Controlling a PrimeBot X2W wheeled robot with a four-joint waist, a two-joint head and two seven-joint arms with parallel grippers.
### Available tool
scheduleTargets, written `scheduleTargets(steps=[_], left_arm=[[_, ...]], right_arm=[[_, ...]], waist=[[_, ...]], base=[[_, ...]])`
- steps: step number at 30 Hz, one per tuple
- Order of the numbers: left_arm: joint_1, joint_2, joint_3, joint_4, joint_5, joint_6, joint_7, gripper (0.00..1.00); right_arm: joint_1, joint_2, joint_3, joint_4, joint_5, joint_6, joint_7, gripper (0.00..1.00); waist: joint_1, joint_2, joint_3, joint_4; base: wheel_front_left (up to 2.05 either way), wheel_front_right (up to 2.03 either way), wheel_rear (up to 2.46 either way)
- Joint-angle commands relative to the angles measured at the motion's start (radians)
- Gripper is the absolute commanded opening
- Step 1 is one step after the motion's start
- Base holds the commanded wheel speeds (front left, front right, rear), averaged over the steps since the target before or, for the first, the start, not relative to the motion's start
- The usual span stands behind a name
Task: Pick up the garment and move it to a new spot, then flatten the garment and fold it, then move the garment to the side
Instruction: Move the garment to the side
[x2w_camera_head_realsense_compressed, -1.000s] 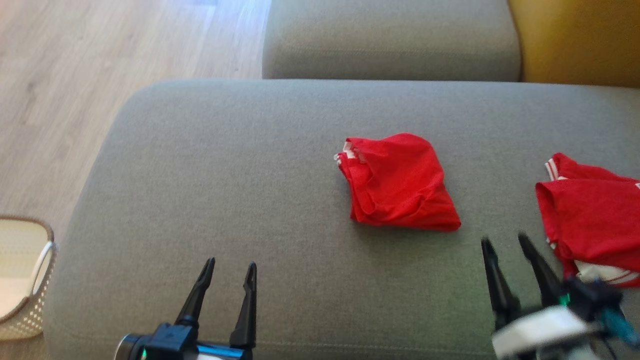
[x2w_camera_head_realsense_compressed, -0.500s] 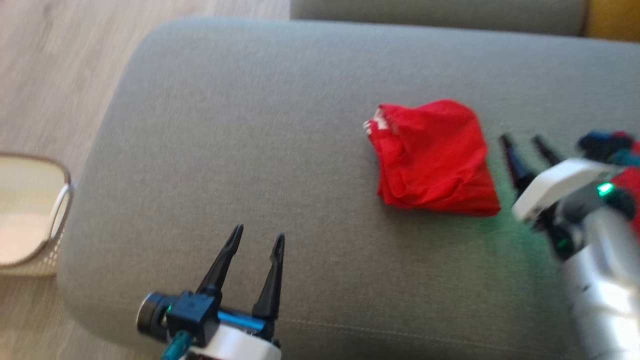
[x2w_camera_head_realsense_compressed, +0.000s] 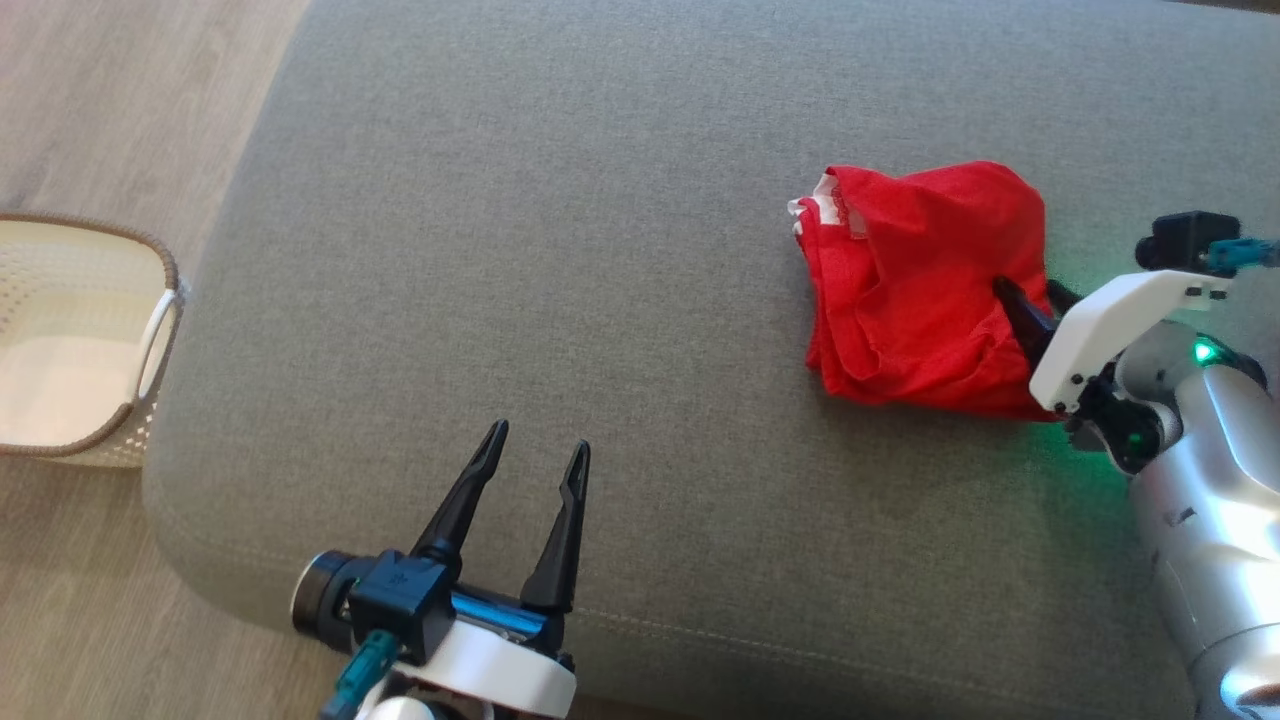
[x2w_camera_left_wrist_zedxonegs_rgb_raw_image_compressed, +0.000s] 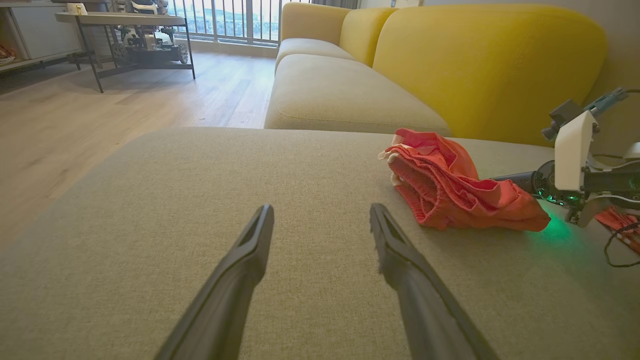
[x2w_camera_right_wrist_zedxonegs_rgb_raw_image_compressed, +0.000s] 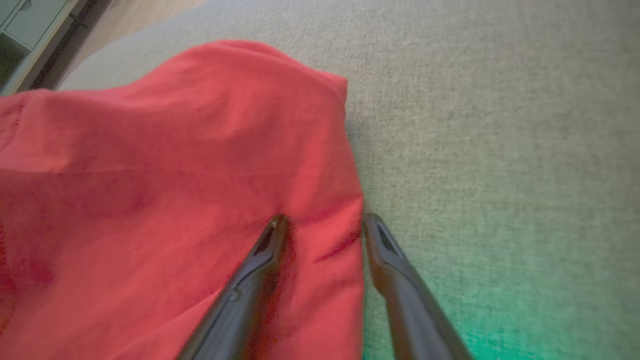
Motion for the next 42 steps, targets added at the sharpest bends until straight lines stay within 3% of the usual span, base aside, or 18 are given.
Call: scheduleTargets(steps=[1,2,12,20,28,34,41,42], left_arm=[[-0.040,-0.003,0.023,-0.028,-0.004,0.006,-0.005,1.00],[-0.041,-0.003,0.024,-0.029,-0.005,0.007,-0.005,1.00],[-0.025,-0.003,0.052,-0.038,0.004,0.012,-0.005,1.00],[-0.024,-0.003,0.076,-0.041,0.031,-0.006,-0.005,1.00],[-0.021,-0.003,0.098,-0.041,0.052,-0.024,-0.005,1.00],[-0.022,-0.003,0.104,-0.044,0.062,-0.033,-0.005,1.00],[-0.029,-0.003,0.114,-0.062,0.068,-0.043,-0.005,1.00],[-0.030,-0.003,0.117,-0.064,0.069,-0.043,-0.005,1.00]], right_arm=[[0.007,0.015,0.034,0.001,0.013,0.000,0.016,0.16],[0.007,0.015,0.045,0.002,0.018,0.000,0.017,0.00],[0.014,-0.015,0.119,-0.076,-0.022,0.000,-0.061,0.00],[0.065,-0.114,0.148,-0.279,-0.085,0.000,-0.037,0.00],[0.160,-0.207,0.096,-0.524,-0.141,0.000,0.075,0.00],[0.263,-0.296,-0.008,-0.724,-0.205,0.000,0.184,0.00],[0.303,-0.311,-0.112,-0.785,-0.279,0.000,0.219,0.00],[0.304,-0.307,-0.129,-0.785,-0.292,0.000,0.214,0.04]], waist=[[0.0000,0.0000,-0.001,-0.003],[0.0000,0.0000,-0.001,-0.006],[0.0000,0.0000,-0.017,-0.117],[0.0000,0.0000,-0.023,-0.240],[0.0000,0.0000,-0.028,-0.317],[0.0000,0.0000,-0.027,-0.347],[0.0000,0.0000,-0.013,-0.348],[0.0000,0.0000,-0.012,-0.347]], base=[[0.00,0.00,0.00],[0.00,0.00,0.00],[0.00,0.00,0.00],[0.00,0.00,0.00],[0.00,0.00,0.00],[0.00,0.00,0.00],[0.00,0.00,0.00],[0.00,0.00,0.00]])
